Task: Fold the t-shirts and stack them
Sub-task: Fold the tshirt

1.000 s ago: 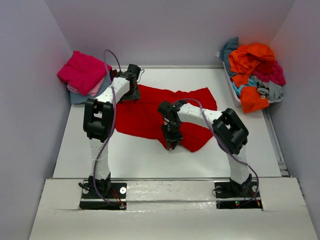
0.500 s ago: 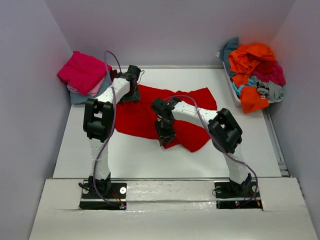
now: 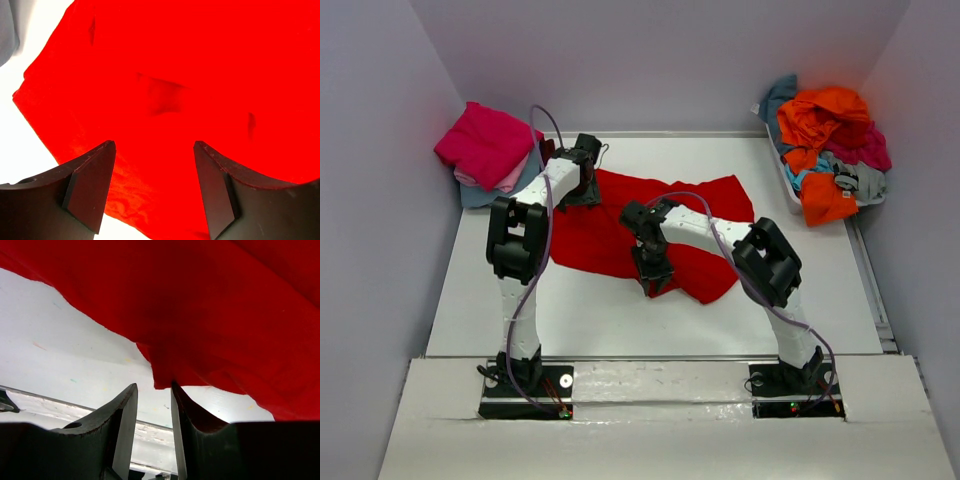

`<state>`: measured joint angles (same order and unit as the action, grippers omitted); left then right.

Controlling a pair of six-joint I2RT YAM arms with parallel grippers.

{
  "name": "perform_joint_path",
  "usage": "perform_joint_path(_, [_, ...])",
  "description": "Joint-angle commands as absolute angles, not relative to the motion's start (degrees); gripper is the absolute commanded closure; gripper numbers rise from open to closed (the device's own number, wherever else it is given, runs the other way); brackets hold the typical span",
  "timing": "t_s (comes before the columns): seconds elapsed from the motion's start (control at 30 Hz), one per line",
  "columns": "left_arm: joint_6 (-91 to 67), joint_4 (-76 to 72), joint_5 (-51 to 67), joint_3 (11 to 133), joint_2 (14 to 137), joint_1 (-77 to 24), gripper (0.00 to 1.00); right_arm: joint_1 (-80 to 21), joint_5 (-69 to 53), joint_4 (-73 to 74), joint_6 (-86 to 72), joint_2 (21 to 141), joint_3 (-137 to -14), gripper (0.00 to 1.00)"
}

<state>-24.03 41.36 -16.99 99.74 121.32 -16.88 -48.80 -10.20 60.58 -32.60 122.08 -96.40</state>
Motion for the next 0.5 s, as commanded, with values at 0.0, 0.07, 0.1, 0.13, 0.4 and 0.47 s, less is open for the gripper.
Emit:
perform_joint_path(0.0, [-23.6,41.0,-17.5,99.3,117.8,-17.0,0.24,-49.3,-7.9,61.8,-33.3,121.9,-96.9,0.61])
perform_joint_path(0.07, [-23.6,41.0,-17.6,99.4,117.8,-17.0,0.24,-49.8,-6.6,62.3,-33.5,122.2,-97.0,0.61])
perform_joint_path(0.1, [-23.6,41.0,-17.7,99.4,117.8,-17.0,0.24,-49.8,-6.2,62.5,-33.6,122.3,-97.0,0.61])
perform_joint_path(0.13, [-23.6,41.0,-17.7,99.4,117.8,-17.0,0.24,-49.8,-5.8,62.5,-33.6,122.3,-96.9,0.61])
perform_joint_path(0.4, [-23.5,41.0,-17.8,99.3,117.6,-17.0,0.24,-49.8,-4.3,61.7,-33.7,122.8,-96.2,0.62])
perform_joint_path(0.47, [-23.5,41.0,-17.8,99.3,117.6,-17.0,0.24,-49.8,-4.3,61.2,-33.7,122.8,-95.8,0.62])
